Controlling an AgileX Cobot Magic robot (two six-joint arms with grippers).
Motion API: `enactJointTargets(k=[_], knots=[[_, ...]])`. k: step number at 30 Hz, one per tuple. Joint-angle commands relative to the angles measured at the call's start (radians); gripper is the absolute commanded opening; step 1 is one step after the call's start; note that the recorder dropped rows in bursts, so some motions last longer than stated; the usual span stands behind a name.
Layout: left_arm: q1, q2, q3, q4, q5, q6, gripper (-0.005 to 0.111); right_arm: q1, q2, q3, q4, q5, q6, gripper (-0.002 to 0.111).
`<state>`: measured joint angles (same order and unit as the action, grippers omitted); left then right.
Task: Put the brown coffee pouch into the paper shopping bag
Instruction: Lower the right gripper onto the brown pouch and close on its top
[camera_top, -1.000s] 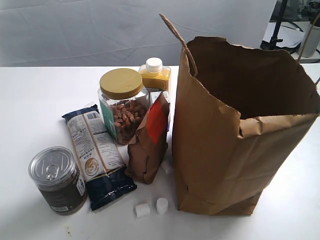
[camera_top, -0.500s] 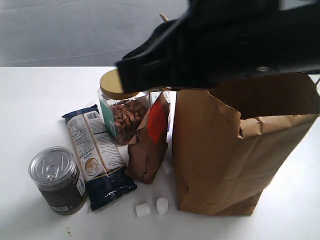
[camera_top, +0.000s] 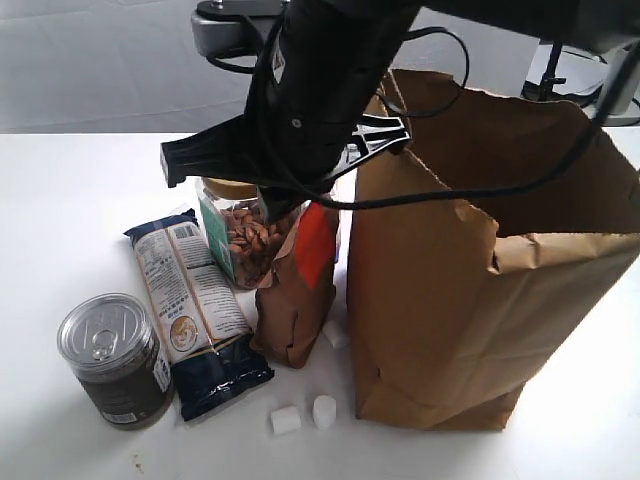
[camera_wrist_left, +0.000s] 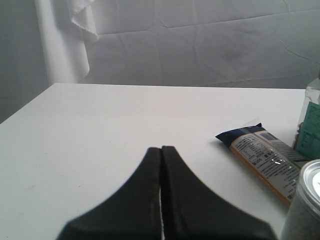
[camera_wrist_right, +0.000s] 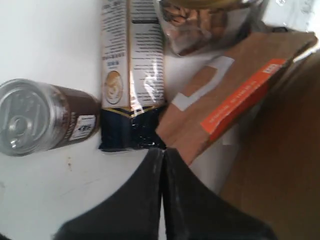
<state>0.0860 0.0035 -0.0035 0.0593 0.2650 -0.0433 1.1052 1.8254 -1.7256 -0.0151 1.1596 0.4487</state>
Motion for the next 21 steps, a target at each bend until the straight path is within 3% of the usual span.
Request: enactJointTargets(k=[1,3,9,18,21], knots=[[0.003,-0.003,0.004,0.005,-0.005,-0.002,0.0,-0.014,0.049,-0.053,-0.075,0.052,0.199,0.0],[0.003,-0.003,0.004,0.005,-0.005,-0.002,0.0,-0.035,0.06,-0.053,-0.046,0.062,0.239,0.002],[0.003,-0.003,0.004,0.005,-0.005,-0.002,0.0,-0.049,0.116,-0.053,-0.01,0.062,0.277,0.046],[0.003,-0.003,0.004,0.005,-0.005,-0.002,0.0,-0.049,0.227,-0.053,-0.019,0.024,0.296,0.049],[0.003,-0.003,0.004,0.005,-0.005,-0.002,0.0,-0.049,0.248,-0.053,-0.039,-0.009,0.345,0.037]])
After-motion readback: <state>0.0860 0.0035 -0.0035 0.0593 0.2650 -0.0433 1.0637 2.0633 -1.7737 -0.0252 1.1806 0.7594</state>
